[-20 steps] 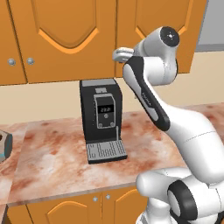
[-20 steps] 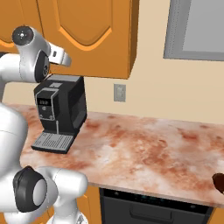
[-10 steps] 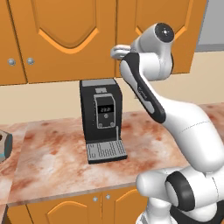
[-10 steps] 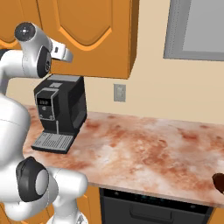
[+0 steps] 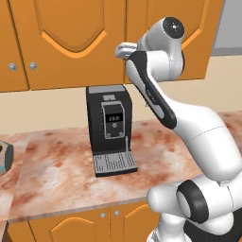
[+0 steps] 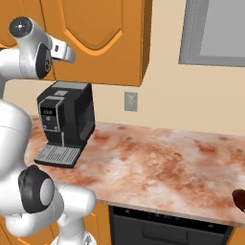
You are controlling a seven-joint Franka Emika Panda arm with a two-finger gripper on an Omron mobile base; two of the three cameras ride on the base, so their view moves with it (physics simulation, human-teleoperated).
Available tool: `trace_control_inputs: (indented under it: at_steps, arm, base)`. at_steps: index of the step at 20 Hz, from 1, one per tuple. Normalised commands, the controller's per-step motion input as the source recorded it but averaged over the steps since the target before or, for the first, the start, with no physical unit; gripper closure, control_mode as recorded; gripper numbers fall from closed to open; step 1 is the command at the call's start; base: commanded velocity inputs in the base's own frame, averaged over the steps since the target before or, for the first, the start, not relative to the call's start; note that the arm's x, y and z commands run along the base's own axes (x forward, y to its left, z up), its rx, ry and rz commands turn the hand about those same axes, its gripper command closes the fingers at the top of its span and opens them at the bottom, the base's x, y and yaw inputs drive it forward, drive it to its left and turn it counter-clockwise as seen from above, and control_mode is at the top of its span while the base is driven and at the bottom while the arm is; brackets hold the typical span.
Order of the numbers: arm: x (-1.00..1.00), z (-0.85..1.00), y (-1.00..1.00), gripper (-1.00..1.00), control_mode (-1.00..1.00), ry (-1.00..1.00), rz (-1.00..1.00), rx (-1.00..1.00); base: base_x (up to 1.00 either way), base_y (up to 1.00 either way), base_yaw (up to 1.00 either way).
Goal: Open the cabinet. Pick the sponge and place it next to the sink. Then close the cabinet.
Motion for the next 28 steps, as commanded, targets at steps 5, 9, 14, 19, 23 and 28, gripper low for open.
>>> trace_control_inputs:
  at_steps: [5,9,14,19,23,28]
  arm:
    - [0.06,0.0,0.15,-1.0,-1.0,0.0,0.0,-0.04]
    - [0.01,0.0,0.0,-1.0,-1.0,0.0,0.0,-0.02]
    - [0.0,0.0,-0.07,-1.0,-1.0,0.0,0.0,0.0]
    - [0.01,-0.12,-0.15,-1.0,-1.0,0.0,0.0,0.0]
    - [0.06,-0.33,-0.04,-1.0,-1.0,-0.02,0.0,0.0]
    - [0.09,-0.02,0.0,-1.0,-1.0,-0.04,0.0,0.0]
  base:
    - [0.0,0.0,0.0]
    - [0.0,0.0,0.0]
    - [0.0,0.0,0.0]
    - [0.0,0.0,0.0]
    - [0.0,0.0,0.0]
    - [0.0,0.0,0.0]
